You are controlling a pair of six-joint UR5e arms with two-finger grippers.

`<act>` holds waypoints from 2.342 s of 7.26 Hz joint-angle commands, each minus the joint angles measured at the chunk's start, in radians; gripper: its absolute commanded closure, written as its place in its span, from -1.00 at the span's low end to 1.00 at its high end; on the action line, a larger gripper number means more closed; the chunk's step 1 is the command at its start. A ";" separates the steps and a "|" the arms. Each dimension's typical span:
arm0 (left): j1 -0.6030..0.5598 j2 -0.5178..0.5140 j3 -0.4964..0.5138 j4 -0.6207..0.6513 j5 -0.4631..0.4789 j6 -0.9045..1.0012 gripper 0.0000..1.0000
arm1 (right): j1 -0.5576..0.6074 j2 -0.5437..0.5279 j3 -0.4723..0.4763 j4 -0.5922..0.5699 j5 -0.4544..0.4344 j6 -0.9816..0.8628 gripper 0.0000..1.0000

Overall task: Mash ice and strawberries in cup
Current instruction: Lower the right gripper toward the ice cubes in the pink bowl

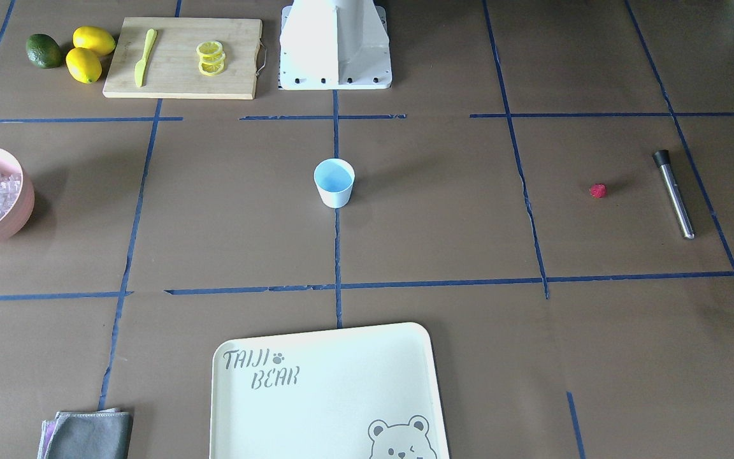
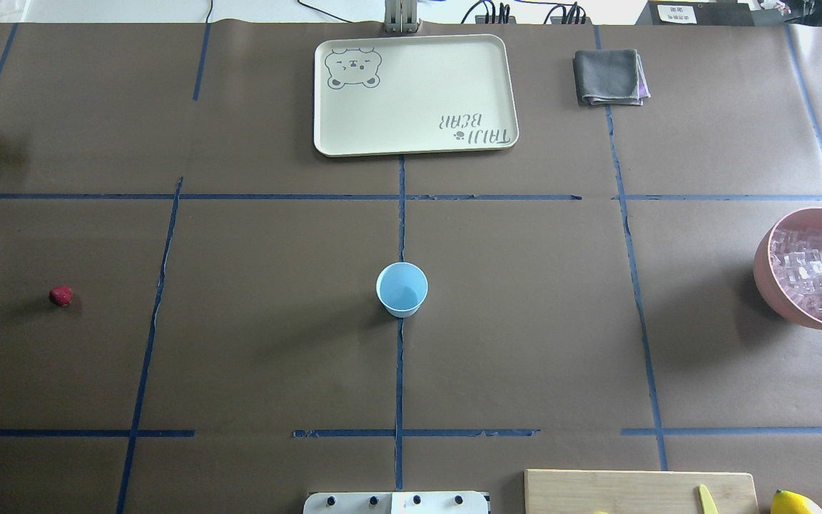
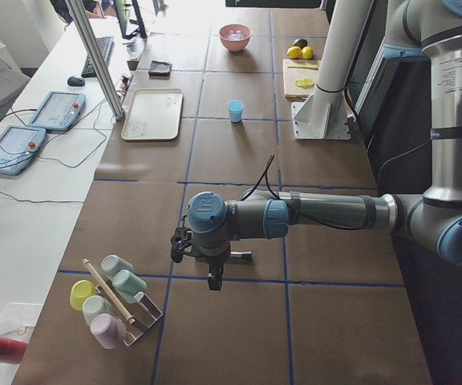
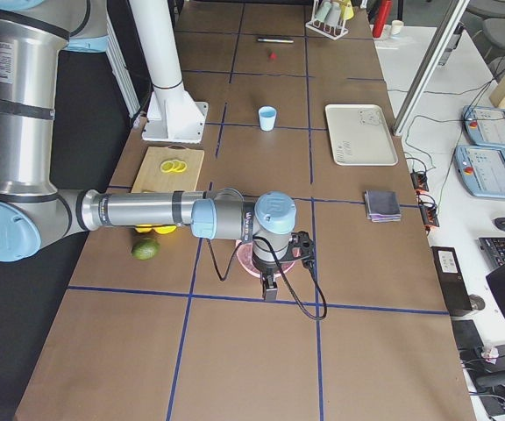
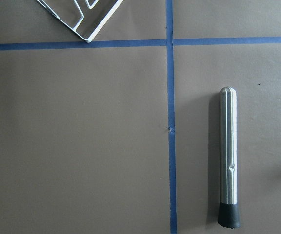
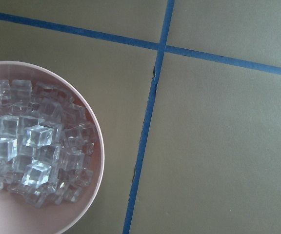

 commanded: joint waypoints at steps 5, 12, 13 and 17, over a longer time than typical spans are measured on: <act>0.000 0.002 -0.002 0.004 -0.008 0.000 -1.00 | -0.061 0.003 0.098 0.075 0.003 0.197 -1.00; 0.000 0.009 -0.017 0.004 -0.008 0.000 -1.00 | -0.395 -0.017 0.080 0.514 -0.038 0.655 -0.83; 0.000 0.009 -0.017 0.004 -0.008 0.000 -1.00 | -0.408 -0.023 0.075 0.516 -0.055 0.657 -0.72; 0.000 0.011 -0.017 0.004 -0.009 0.002 -1.00 | -0.460 -0.052 0.057 0.510 -0.115 0.653 -0.54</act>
